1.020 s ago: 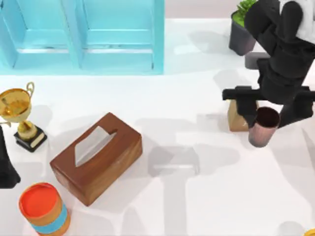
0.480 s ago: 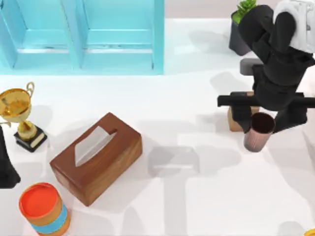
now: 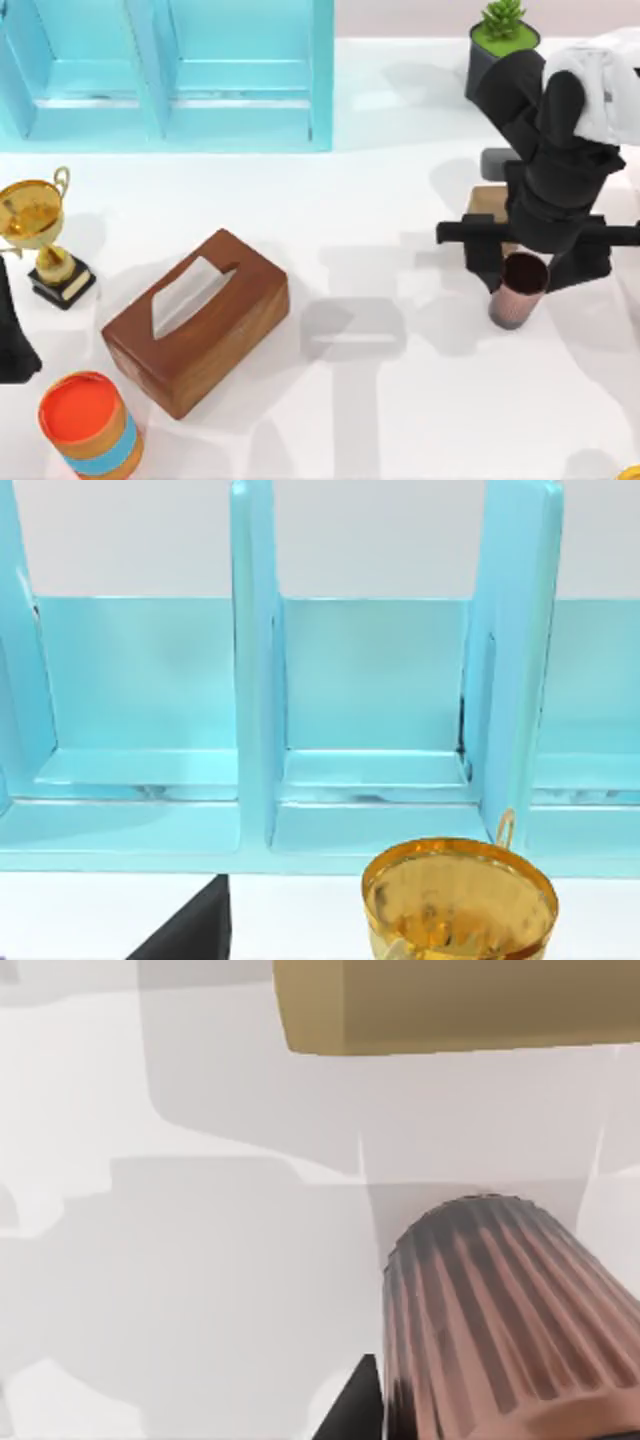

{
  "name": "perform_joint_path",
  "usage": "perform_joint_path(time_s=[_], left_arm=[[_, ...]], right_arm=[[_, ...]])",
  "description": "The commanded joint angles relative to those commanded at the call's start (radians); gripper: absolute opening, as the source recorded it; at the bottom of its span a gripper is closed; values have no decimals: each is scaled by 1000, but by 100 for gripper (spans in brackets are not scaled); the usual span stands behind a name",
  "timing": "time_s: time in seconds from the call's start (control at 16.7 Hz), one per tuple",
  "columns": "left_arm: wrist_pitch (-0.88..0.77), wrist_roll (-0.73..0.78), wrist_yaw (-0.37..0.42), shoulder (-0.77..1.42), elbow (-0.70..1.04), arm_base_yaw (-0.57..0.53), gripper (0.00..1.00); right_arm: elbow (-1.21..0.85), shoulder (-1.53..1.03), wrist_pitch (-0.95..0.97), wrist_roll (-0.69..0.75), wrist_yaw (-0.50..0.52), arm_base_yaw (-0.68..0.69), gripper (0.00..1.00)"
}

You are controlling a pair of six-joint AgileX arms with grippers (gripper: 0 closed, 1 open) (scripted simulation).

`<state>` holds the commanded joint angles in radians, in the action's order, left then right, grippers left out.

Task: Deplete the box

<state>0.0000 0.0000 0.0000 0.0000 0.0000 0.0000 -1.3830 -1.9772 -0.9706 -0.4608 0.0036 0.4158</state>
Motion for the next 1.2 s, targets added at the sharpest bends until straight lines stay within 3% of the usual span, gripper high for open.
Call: perform_joint_path(time_s=[0.12,0.9,1.2], left_arm=[[0,0,0,0,0,0,100],[0,0,0,0,0,0,100],[0,0,0,0,0,0,100]], right_arm=[[0,0,0,0,0,0,0],[0,0,0,0,0,0,98],[0,0,0,0,0,0,100]])
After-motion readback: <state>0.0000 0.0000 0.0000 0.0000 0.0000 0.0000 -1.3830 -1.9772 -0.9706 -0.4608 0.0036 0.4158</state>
